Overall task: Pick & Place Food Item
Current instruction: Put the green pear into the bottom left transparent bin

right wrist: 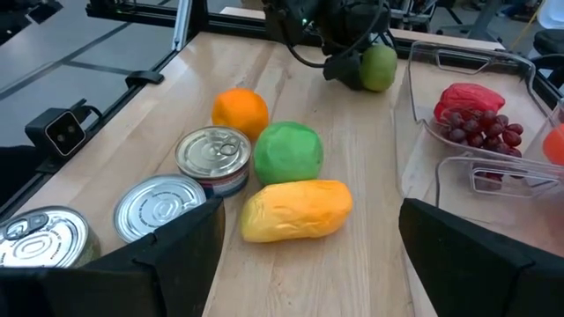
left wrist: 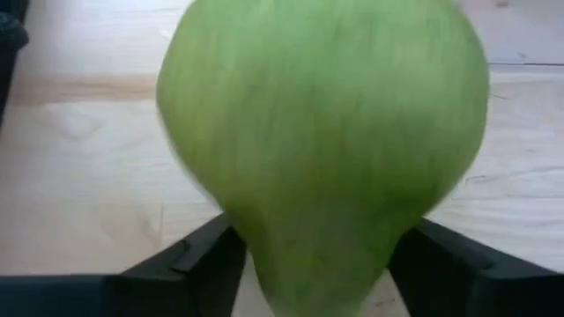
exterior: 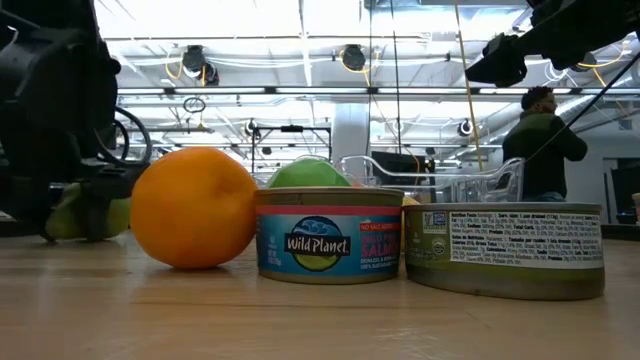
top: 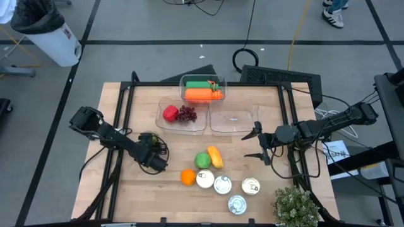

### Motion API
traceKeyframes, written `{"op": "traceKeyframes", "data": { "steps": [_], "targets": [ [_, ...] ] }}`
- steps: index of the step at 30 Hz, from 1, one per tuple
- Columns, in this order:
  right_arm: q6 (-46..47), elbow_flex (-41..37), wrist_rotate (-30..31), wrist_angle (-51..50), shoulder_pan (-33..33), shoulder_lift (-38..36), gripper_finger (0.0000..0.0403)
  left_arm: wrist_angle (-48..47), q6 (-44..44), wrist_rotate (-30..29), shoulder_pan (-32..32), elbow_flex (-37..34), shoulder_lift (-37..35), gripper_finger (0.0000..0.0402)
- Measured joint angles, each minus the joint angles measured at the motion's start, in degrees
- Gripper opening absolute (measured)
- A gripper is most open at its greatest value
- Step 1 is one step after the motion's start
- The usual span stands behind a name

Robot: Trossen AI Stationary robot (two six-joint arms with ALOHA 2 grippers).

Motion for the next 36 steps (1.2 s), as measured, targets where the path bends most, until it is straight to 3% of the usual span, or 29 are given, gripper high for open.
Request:
{"op": "traceKeyframes", "data": {
  "steps": [5, 18, 24, 27, 31, 36],
  "targets": [
    [0.0, 0.0, 0.02, 0.0, 0.0, 0.0, 0.032, -0.39, 1.86, 0.28, 0.02, 0.49, 0.1, 0.0146],
    [0.02, -0.02, 0.02, 0.02, 0.0, 0.0, 0.032, -18.98, -3.25, 0.02, -5.81, 9.73, -5.66, 0.0146],
    [0.02, -0.02, 0.02, 0.02, 0.0, 0.0, 0.032, -25.26, -3.96, -12.01, -8.38, 18.3, -9.41, 0.0146],
    [0.02, -0.02, 0.04, 0.04, -0.02, 0.0, 0.032, -25.19, 1.84, -20.17, -6.4, 22.37, -10.81, 0.0146],
    [0.02, -0.02, 0.02, 0.14, 0.0, 0.01, 0.032, -22.64, 15.96, -23.88, 0.73, 27.53, -10.91, 0.0146],
    [0.02, -0.02, 0.04, 0.87, 0.0, 0.0, 0.032, -2.07, 46.61, -21.44, 13.14, 29.4, -10.89, 0.0146]
  ]
}}
